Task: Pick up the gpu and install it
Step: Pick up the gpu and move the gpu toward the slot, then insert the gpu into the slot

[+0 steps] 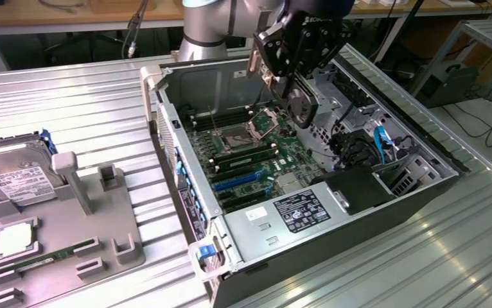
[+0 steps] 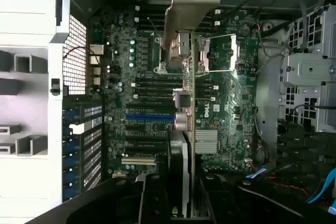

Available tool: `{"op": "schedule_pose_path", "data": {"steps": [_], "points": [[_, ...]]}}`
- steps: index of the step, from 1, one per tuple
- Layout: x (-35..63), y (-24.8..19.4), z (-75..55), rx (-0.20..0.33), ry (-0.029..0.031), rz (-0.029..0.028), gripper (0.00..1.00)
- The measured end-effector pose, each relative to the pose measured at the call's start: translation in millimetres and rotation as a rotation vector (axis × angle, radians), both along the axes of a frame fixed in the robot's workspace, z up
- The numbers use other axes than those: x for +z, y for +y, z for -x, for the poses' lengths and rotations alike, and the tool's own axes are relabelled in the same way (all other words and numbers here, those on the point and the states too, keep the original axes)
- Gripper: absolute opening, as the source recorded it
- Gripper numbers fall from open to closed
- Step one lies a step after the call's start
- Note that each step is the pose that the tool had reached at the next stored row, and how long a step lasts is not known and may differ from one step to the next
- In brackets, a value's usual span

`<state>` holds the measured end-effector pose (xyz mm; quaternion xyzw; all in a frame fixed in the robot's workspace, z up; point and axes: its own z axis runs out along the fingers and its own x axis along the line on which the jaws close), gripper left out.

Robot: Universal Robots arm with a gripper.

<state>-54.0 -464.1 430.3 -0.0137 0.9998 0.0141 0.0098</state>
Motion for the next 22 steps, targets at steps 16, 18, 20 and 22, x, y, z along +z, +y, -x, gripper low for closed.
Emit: {"op": "schedule_pose_path", "data": {"steps": [16, 18, 20, 22], "points": [[0.0, 0.0, -5.1, 0.028, -0.0001, 0.0001, 0.28], [0.1, 0.0, -5.1, 0.038, 0.0, 0.0001, 0.28], [0.0, 0.0, -5.1, 0.058, 0.0, 0.0001, 0.28], [0.0, -0.1, -5.1, 0.083, 0.0, 0.0001, 0.28]]}}
